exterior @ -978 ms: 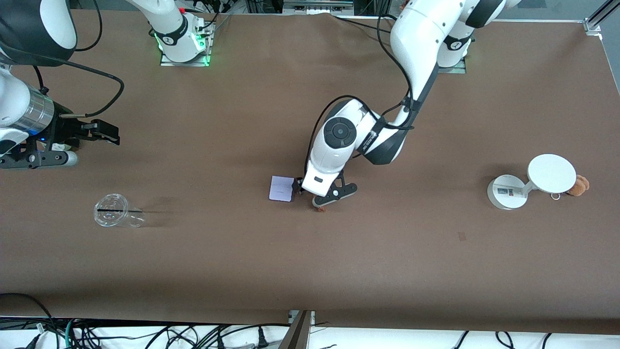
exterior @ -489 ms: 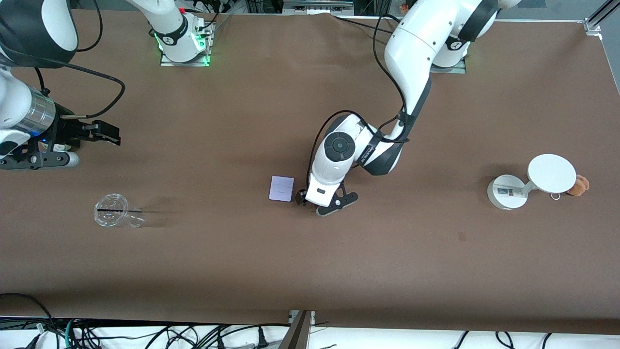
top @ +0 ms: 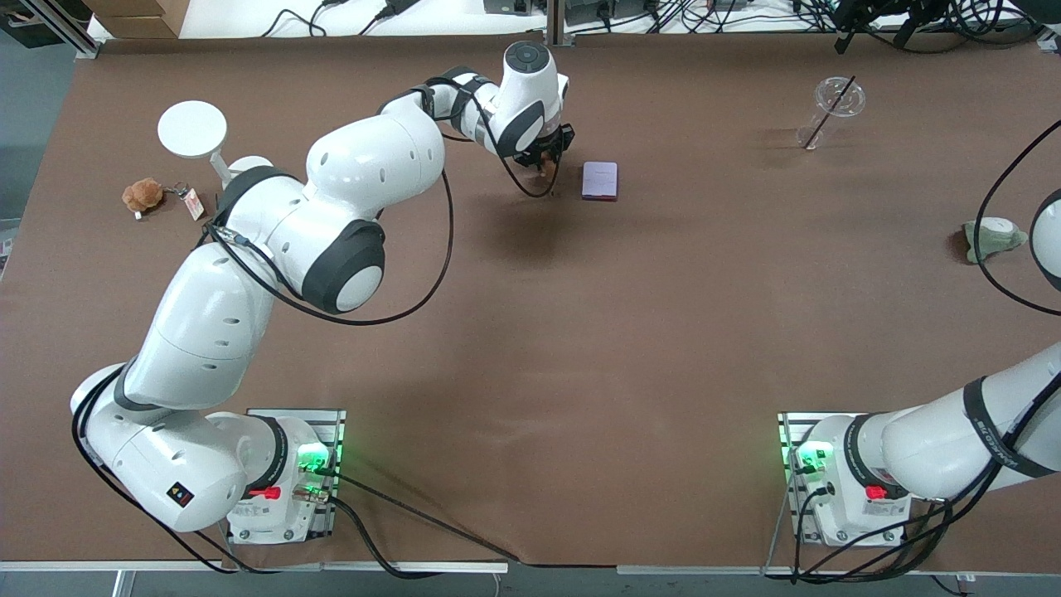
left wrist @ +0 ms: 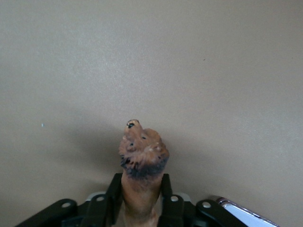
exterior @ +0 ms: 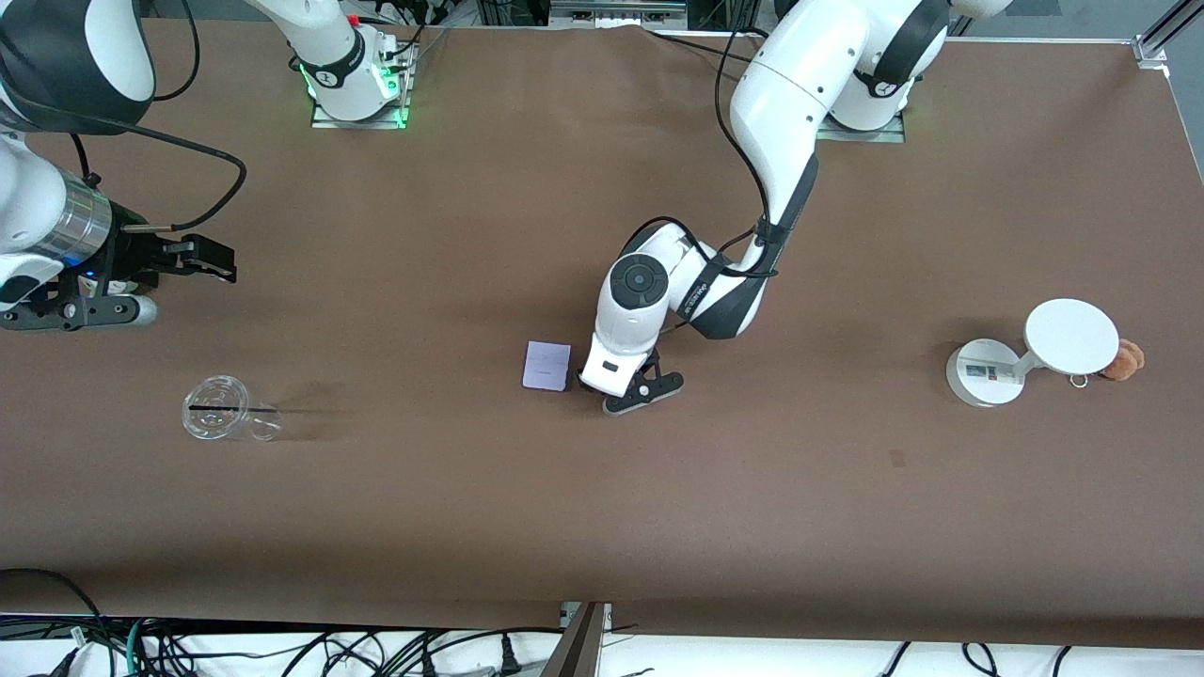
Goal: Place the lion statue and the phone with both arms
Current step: 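Lift the lion with the left gripper while the right gripper reaches the phone, then grasp the silver phone with the right gripper while the left gripper holds the lion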
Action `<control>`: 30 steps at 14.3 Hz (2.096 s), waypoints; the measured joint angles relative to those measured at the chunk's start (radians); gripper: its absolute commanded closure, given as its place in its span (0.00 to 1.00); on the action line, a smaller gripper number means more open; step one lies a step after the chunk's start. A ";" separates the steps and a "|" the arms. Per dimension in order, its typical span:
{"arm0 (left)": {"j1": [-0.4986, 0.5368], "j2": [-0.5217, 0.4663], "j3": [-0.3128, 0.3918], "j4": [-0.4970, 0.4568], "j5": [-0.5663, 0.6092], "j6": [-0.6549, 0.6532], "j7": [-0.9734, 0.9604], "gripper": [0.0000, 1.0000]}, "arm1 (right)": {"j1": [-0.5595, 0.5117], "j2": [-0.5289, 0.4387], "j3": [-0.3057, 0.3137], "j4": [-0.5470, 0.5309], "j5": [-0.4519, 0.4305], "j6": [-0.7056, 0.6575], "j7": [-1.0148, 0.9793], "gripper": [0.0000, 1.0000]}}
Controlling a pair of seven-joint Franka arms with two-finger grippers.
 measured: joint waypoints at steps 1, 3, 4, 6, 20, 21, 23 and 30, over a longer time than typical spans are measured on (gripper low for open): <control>0.000 0.000 0.002 0.001 0.004 0.000 0.008 1.00 | 0.002 0.003 0.000 0.000 0.000 0.000 0.000 0.00; 0.008 -0.001 0.014 0.003 0.005 0.000 0.043 1.00 | 0.006 0.011 0.000 0.000 0.000 0.000 0.000 0.00; 0.020 -0.003 0.020 0.002 0.005 -0.001 0.071 1.00 | 0.009 0.014 0.000 0.000 0.000 0.000 0.000 0.00; 0.059 -0.018 0.025 -0.010 0.005 -0.004 0.142 1.00 | 0.024 0.018 0.001 0.000 0.000 0.000 0.000 0.00; 0.567 -0.429 -0.037 -0.554 0.005 -0.035 0.973 1.00 | 0.310 0.339 0.008 -0.003 0.125 0.443 0.456 0.00; 0.595 -0.430 -0.040 -0.570 0.005 -0.033 1.013 1.00 | 0.341 0.370 0.008 -0.002 0.125 0.501 0.510 0.00; 0.629 -0.430 -0.043 -0.600 0.005 -0.015 1.060 1.00 | 0.392 0.425 0.009 -0.002 0.125 0.583 0.597 0.00; 0.643 -0.428 -0.049 -0.651 0.005 0.038 1.070 1.00 | 0.472 0.581 0.008 -0.001 0.125 0.766 0.687 0.00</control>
